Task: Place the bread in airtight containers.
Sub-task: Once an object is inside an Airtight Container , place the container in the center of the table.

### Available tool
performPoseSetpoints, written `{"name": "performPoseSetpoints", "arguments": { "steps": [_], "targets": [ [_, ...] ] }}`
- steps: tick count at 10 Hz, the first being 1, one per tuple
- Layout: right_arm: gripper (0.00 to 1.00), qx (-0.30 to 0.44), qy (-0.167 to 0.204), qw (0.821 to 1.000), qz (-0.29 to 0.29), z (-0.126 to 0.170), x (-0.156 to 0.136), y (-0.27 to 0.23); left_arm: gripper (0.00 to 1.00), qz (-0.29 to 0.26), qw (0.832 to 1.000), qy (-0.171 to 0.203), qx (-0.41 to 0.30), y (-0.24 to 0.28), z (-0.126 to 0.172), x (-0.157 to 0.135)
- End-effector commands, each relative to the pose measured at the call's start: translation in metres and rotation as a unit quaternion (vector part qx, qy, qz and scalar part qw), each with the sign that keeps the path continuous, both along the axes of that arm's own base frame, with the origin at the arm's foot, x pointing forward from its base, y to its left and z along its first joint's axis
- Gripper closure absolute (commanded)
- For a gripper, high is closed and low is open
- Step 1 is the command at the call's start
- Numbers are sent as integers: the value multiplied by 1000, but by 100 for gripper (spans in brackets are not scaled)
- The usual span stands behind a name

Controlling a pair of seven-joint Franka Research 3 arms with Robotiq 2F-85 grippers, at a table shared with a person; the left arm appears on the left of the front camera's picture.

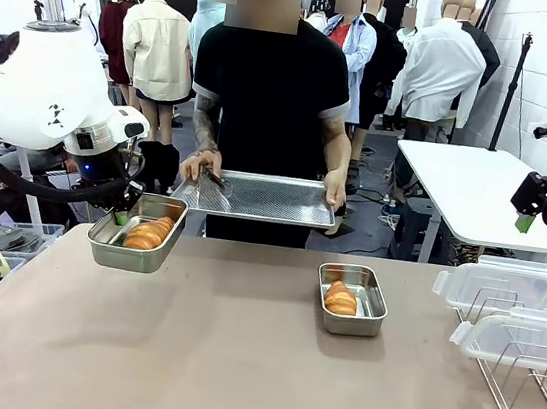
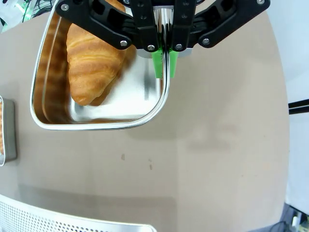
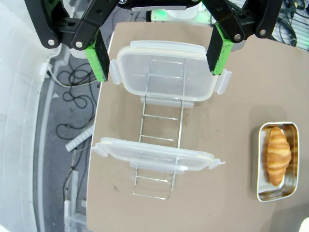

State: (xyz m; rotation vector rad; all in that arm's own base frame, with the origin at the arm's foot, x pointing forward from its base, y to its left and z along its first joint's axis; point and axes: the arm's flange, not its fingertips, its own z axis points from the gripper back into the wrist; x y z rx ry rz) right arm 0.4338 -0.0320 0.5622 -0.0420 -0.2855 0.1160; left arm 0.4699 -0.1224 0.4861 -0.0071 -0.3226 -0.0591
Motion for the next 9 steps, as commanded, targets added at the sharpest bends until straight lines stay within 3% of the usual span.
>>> {"name": "performPoseSetpoints", "arguments": {
  "steps": [1,5,9],
  "targets": [
    [0,-7,4,1000,-8,2,2,1,100,-1,1000,-12,0,2,2,0],
    [0,-7,4,1000,-8,2,2,1,100,-1,1000,1,-4,7,-8,4],
    [0,-7,4,1000,-8,2,2,1,100,28,999,1,-17,43,-68,27]
  ]
}}
